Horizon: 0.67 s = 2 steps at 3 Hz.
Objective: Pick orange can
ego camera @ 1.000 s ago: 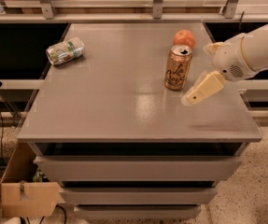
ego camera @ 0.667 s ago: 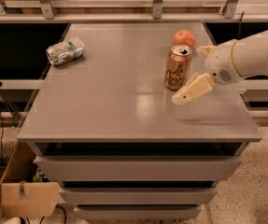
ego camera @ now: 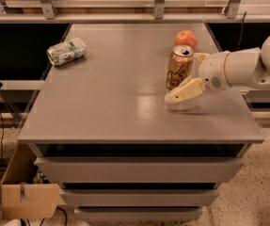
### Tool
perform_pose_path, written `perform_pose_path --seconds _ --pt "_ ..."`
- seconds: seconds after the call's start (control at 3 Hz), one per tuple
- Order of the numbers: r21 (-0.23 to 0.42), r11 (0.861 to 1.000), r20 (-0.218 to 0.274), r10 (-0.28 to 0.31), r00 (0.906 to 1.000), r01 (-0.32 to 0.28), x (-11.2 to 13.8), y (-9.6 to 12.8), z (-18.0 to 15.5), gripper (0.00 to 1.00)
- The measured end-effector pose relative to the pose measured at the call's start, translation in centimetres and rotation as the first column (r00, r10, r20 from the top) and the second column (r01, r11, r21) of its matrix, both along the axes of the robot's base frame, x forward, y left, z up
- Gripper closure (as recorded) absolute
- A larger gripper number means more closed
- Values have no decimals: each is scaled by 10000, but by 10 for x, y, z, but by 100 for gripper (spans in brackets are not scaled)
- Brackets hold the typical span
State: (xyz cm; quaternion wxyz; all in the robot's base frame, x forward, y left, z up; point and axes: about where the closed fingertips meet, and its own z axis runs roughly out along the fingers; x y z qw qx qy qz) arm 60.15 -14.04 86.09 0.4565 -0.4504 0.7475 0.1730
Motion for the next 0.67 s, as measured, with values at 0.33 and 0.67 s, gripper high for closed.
perform_pose_path --seconds 0.33,0.67 --pt "739 9972 153 123 9998 -134 13 3 -7 0" --pt "1387 9898 406 259 9988 -313 24 6 -6 18"
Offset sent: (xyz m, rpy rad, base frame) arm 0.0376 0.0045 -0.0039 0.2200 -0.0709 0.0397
